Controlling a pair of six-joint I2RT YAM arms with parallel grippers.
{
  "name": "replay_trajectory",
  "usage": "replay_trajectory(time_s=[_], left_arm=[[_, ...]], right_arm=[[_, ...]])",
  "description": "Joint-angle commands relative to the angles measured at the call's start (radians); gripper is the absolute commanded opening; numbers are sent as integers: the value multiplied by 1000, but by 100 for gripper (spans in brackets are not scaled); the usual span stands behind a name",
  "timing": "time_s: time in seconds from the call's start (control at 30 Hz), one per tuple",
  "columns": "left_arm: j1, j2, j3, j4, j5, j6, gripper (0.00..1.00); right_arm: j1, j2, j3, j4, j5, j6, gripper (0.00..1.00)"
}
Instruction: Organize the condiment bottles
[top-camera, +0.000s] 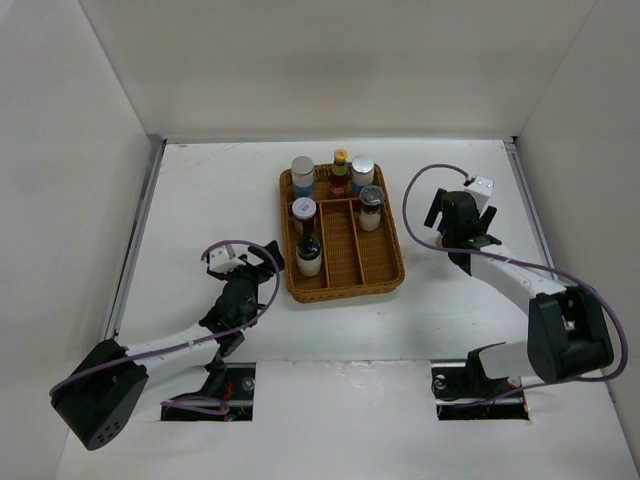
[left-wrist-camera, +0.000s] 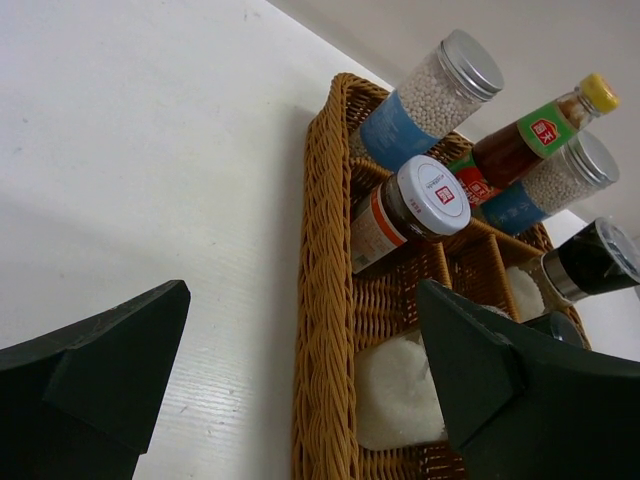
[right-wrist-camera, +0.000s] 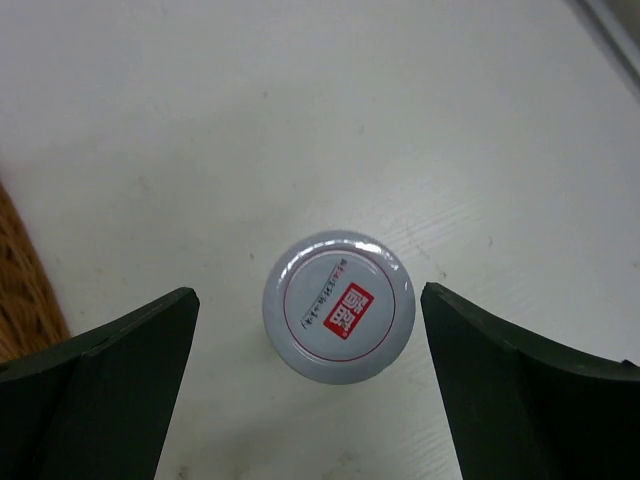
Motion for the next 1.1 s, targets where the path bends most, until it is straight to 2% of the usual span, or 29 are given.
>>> replay_trajectory(time_s=[0.0,0.2,0.23,0.37,0.43,0.63,0.77,0.9,1.07], left_arm=[[-6,10,6,34,10,-11,100],[-6,36,12,39,13,-12,100],[-6,45,13,41,13,-12,100],[-8,59,19,41,13,-15,100],[-6,76,22,41,13,-15,100],[0,76,26,41,20,-15,100],[-3,84,30,41,26,-15,100],[3,91,32,41,29,-15,100],[6,85,32,41,33,-17,100]], right_arm=[[-29,31,14,26,-44,20,100],[-68,142,24,74,-91,49,100],[-68,153,24,80,-88,53,94],[-55,125,-1,131,-20,52,59],[-8,73,-16,164,34,37,52],[174,-93,-7,131,82,-34,49],[322,-143,24,100,83,-42,49],[446,-105,59,115,68,-17,50],[512,2,96,146,31,12,51]])
